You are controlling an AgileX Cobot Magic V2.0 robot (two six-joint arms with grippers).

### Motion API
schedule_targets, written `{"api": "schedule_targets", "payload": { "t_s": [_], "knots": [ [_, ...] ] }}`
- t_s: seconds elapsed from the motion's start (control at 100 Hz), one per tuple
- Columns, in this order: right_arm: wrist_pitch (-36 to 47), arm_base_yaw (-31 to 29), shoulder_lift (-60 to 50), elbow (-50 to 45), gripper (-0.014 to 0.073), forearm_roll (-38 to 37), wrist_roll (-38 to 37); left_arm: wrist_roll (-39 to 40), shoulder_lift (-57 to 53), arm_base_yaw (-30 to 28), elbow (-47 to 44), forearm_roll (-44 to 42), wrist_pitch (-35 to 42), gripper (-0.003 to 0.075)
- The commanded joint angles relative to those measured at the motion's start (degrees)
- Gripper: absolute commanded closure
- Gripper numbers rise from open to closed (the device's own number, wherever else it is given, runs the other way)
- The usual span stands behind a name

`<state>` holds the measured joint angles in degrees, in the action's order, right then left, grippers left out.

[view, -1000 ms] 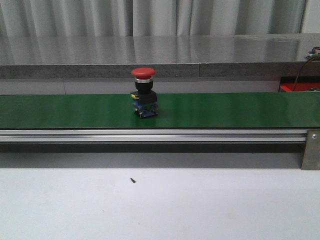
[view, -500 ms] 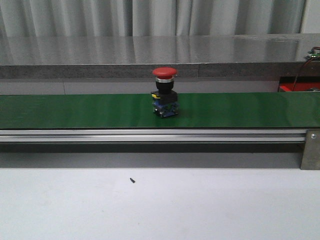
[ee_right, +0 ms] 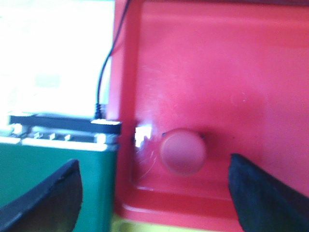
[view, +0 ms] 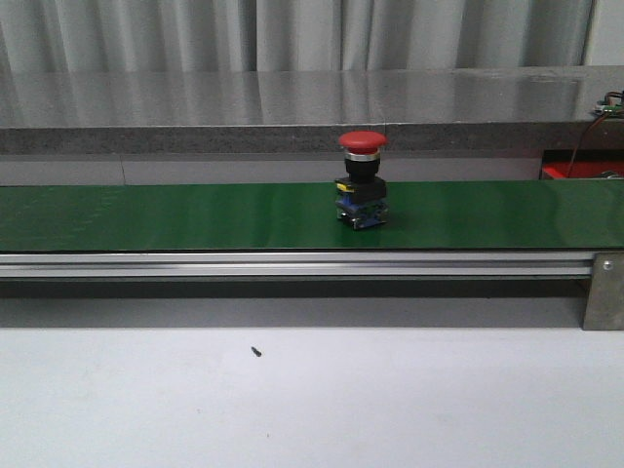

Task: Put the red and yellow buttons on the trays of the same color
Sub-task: 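Lower the red button into the red tray and open the right gripper, then grasp the second red button off the belt with the right gripper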

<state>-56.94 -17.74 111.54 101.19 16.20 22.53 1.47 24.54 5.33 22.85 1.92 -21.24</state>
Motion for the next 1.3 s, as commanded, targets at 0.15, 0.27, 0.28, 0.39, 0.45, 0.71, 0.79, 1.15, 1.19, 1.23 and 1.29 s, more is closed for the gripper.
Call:
{"api": "schedule_targets", "payload": {
  "t_s": [0.15, 0.27, 0.28, 0.39, 0.45, 0.71, 0.79, 1.15, 1.19, 1.23, 1.29],
  "knots": [
    [-1.47, 1.1, -12.73, -10.58, -0.002, 6.87, 7.36, 0.01, 0.11, 0.43, 1.57, 0.44, 4.81, 0.074],
    [1.6, 4.1, -18.31, -19.69, -0.002, 6.87, 8.04, 0.01, 0.11, 0.43, 1.57, 0.44, 4.81, 0.074],
    [2.01, 4.55, -18.9, -20.65, -0.002, 6.87, 8.03, 0.01, 0.11, 0.43, 1.57, 0.44, 4.81, 0.0739],
    [4.18, 8.43, -22.37, -26.14, -0.002, 6.63, 8.54, 0.01, 0.11, 0.43, 1.57, 0.44, 4.81, 0.074],
    [4.62, 11.05, -23.37, -27.65, -0.002, 6.63, 8.54, 0.01, 0.11, 0.43, 1.57, 0.44, 4.81, 0.074],
    [7.73, 20.96, -23.55, -27.92, -0.002, 6.63, 8.54, 0.01, 0.11, 0.43, 1.57, 0.44, 4.81, 0.074],
    [10.19, 23.01, -23.55, -27.92, -0.002, 6.63, 8.54, 0.01, 0.11, 0.43, 1.57, 0.44, 4.81, 0.0739],
    [13.16, 24.64, -20.68, -27.59, -0.002, 9.02, 8.54, 0.01, 0.11, 0.43, 1.57, 0.44, 4.81, 0.074],
    [13.16, 24.64, -20.48, -27.45, -0.002, 9.24, 8.54, 0.01, 0.11, 0.43, 1.57, 0.44, 4.81, 0.074],
    [13.16, 24.64, -20.3, -27.45, -0.002, 9.34, 8.54, 0.01, 0.11, 0.43, 1.57, 0.44, 4.81, 0.074],
    [13.16, 24.64, -19.88, -27.45, -0.002, 9.32, 8.54, 0.01, 0.11, 0.43, 1.57, 0.44, 4.81, 0.074]
  ]
}}
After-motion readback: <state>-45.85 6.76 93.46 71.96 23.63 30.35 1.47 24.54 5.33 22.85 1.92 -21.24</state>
